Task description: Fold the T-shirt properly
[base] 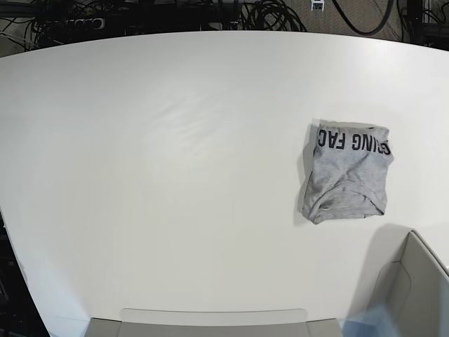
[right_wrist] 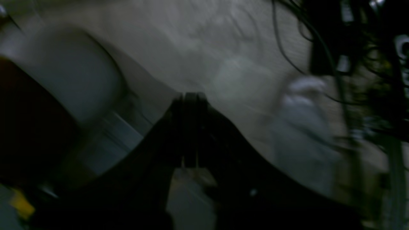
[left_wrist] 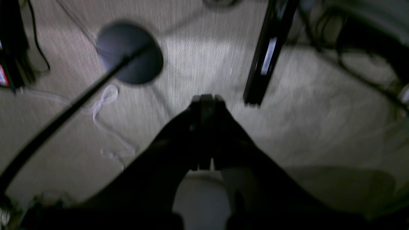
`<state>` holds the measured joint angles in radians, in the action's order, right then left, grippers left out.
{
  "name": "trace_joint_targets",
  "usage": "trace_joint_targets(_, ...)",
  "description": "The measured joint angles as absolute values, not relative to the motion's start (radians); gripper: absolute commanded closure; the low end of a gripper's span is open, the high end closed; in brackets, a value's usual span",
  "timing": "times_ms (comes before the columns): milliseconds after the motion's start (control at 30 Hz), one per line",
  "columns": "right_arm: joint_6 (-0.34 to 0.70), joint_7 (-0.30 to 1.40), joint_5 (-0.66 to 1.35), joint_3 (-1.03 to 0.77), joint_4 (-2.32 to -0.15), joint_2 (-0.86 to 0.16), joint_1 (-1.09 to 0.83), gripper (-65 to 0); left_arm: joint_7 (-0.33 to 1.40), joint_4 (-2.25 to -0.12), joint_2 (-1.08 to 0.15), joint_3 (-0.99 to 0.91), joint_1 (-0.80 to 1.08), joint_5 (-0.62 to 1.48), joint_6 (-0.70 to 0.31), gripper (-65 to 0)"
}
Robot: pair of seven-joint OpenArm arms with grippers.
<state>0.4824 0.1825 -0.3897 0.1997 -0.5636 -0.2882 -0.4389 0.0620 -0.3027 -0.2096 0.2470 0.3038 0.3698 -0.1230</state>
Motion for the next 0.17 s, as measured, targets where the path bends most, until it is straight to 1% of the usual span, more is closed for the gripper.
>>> trace_joint_targets(67, 0.483, 0.191, -0.457, 0.199, -0.561, -0.289, -0.432, 0.0, 0.053, -0.303, -0.209, 0.247, 0.299, 0.369, -0.123, 0.0)
trace_joint_targets(167, 0.482, 0.186, -0.501, 0.196, -0.501, -0.258, -0.392, 0.0, 0.075, -0.290, -0.207, 0.247, 0.276, 0.369, -0.123, 0.0)
